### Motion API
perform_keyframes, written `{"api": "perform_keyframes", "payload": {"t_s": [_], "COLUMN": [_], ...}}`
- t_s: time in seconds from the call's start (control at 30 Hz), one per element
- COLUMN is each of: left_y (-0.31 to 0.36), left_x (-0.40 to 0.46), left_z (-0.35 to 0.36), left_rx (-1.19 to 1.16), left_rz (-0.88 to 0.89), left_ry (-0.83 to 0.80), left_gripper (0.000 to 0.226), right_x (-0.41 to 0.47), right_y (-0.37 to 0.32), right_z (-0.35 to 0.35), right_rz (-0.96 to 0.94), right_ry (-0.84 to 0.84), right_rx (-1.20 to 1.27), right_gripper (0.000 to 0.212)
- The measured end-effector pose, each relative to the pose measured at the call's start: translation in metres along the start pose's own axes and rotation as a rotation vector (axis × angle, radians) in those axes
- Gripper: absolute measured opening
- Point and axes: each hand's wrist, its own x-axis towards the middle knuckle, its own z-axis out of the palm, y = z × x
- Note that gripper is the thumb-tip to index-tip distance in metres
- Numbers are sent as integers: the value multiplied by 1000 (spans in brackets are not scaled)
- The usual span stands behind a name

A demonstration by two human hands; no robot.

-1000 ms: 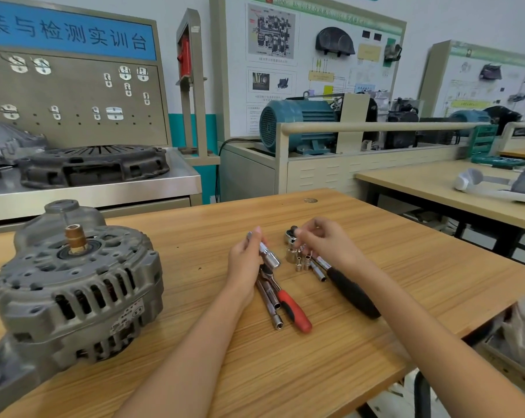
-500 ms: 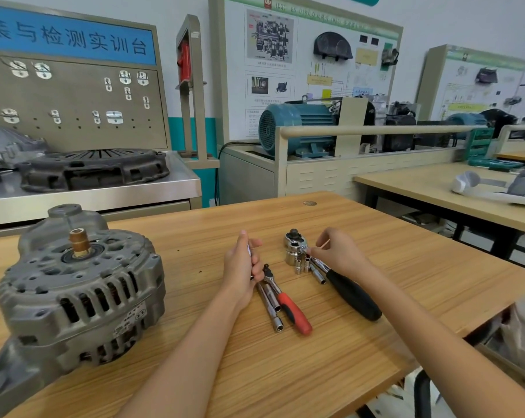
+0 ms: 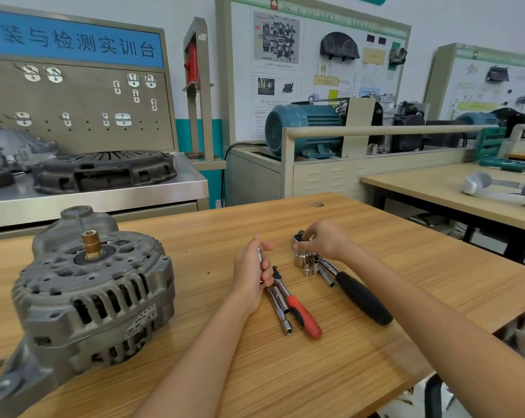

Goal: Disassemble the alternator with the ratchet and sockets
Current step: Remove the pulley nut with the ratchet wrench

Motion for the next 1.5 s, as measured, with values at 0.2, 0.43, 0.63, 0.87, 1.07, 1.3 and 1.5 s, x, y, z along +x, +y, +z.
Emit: {"api": "perform_keyframes", "payload": {"t_s": [0.2,0.43,0.63,0.87,1.07,1.3,1.5], "left_y": [-2,-5,-7,9,26,45,65], "left_x": [2,2,-15,-52,-96,-165,-197], "left_z": [-1,-4,-6,-33,-66,-124,-158], "left_rx": [0,32,255,458,725,1052,1458], "left_rz": [8,95,318,425,392,489,667], "left_ry": [-3,30,67,57,47,-6,6], "left_gripper": [33,18,14,17,20,8,32], "right_x": [5,-3,-30,-49,-81,-135,-161], "right_y": [-9,-24,-49,-67,-85,-120,-156], "right_z": [3,-18,-10,10,14,23,35], "right_rz": [-7,-24,244,335,124,-308,-720], "right_ry": [-64,98,-246,-399,-572,-519,-255], "right_rx": [-182,347,1265,1505,1360,762,87], "right_gripper": [33,37,32,40,23,8,10]}}
